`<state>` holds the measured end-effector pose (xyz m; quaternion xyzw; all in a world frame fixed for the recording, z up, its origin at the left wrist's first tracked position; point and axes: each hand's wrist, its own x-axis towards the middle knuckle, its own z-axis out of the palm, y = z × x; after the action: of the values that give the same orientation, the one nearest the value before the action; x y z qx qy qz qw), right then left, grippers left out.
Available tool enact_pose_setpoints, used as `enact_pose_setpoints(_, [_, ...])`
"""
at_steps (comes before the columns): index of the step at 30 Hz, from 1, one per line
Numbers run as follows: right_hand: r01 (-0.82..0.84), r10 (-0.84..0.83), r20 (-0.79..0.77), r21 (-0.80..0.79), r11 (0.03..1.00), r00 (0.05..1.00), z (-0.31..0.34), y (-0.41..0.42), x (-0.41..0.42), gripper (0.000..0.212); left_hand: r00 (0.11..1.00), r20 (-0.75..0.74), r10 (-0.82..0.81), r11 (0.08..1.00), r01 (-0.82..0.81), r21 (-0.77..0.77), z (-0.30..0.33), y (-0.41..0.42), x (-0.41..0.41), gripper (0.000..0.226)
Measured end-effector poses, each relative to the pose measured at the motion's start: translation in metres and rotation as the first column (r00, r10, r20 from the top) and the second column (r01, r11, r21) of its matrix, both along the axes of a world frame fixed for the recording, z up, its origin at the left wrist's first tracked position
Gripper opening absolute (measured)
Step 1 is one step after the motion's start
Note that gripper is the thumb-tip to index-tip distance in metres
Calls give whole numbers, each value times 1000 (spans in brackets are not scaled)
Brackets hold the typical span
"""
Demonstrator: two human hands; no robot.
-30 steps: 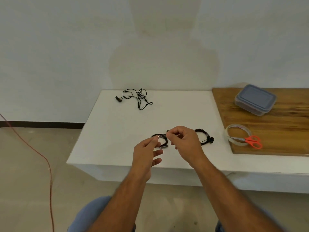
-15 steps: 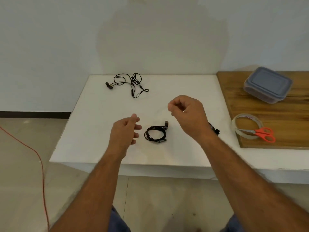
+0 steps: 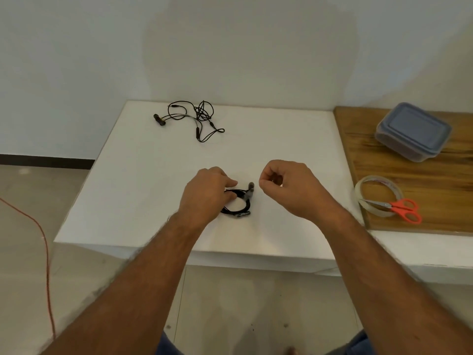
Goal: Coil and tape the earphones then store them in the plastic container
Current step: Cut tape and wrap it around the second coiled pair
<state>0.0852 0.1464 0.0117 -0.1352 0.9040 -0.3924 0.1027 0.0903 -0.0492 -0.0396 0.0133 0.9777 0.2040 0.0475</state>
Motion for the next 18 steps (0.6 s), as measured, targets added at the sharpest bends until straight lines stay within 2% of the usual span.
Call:
enact_pose_setpoints(9, [19,-20,-9,-42,999,1000,0,6,-2,10,999,-41,-13,999,12,-34,-9,2,3,20])
enact_pose_setpoints(18, [61,-60,3,-88,994,998,-1,12,-4,9,993,-85,-79,988,67,-136,-14,5,12,21])
